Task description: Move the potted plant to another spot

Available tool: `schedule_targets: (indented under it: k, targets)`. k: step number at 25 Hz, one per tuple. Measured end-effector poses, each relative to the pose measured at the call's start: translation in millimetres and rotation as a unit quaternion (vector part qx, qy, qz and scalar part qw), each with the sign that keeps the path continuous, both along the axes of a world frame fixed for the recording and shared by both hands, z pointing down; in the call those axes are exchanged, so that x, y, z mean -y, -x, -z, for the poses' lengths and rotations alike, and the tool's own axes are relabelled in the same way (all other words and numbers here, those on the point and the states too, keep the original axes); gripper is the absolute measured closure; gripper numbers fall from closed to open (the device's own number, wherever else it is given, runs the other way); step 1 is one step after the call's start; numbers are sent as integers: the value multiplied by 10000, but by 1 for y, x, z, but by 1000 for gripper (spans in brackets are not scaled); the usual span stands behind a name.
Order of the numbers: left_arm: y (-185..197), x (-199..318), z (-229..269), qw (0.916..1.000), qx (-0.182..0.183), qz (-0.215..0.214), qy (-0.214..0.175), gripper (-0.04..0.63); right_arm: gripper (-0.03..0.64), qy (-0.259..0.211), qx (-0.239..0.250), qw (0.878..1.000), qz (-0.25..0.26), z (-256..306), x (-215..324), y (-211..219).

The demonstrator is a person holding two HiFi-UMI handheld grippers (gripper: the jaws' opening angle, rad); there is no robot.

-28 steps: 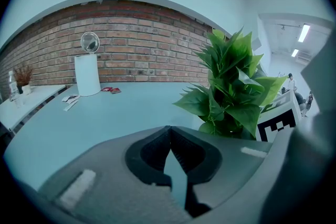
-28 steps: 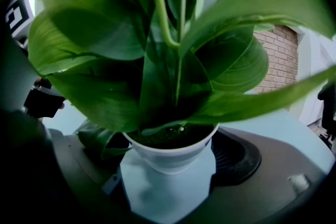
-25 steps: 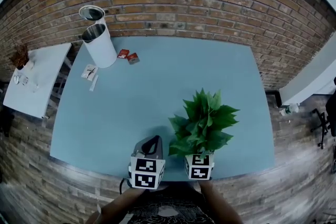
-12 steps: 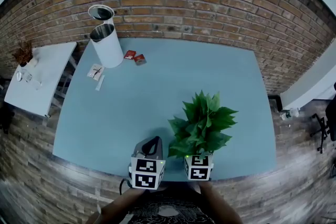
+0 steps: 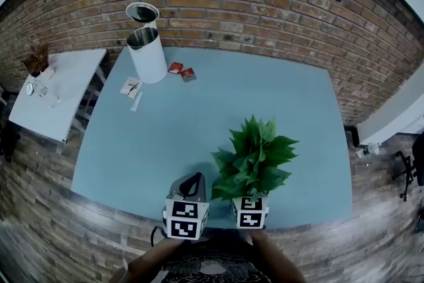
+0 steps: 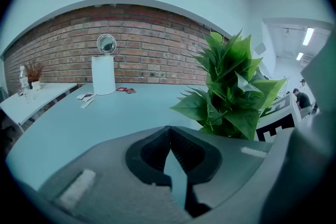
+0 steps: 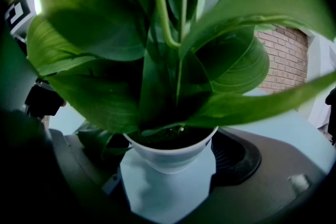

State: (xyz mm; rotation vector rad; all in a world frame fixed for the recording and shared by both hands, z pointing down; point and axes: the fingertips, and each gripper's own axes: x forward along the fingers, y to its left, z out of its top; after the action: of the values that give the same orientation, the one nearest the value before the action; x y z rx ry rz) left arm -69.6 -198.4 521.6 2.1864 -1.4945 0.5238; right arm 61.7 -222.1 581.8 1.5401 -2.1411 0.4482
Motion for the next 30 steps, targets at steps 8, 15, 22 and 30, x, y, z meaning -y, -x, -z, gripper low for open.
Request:
schedule_targets:
  k: [8, 15, 22, 30]
  targets:
    - [28, -6, -1, 9998, -61, 167, -25, 598, 129, -6, -14, 9999, 115, -3, 1, 26]
    - [50, -10, 0, 9996, -91, 277, -48, 598, 129, -32, -16, 9997, 247, -2, 0, 52]
    - [73, -15, -1, 9993, -99, 343, -61, 598, 129, -54, -62, 9996, 265, 2, -1, 76]
    - [97, -17, -3, 9992, -97, 386, -70, 598, 129, -87, 12, 9994, 323, 3, -1, 106]
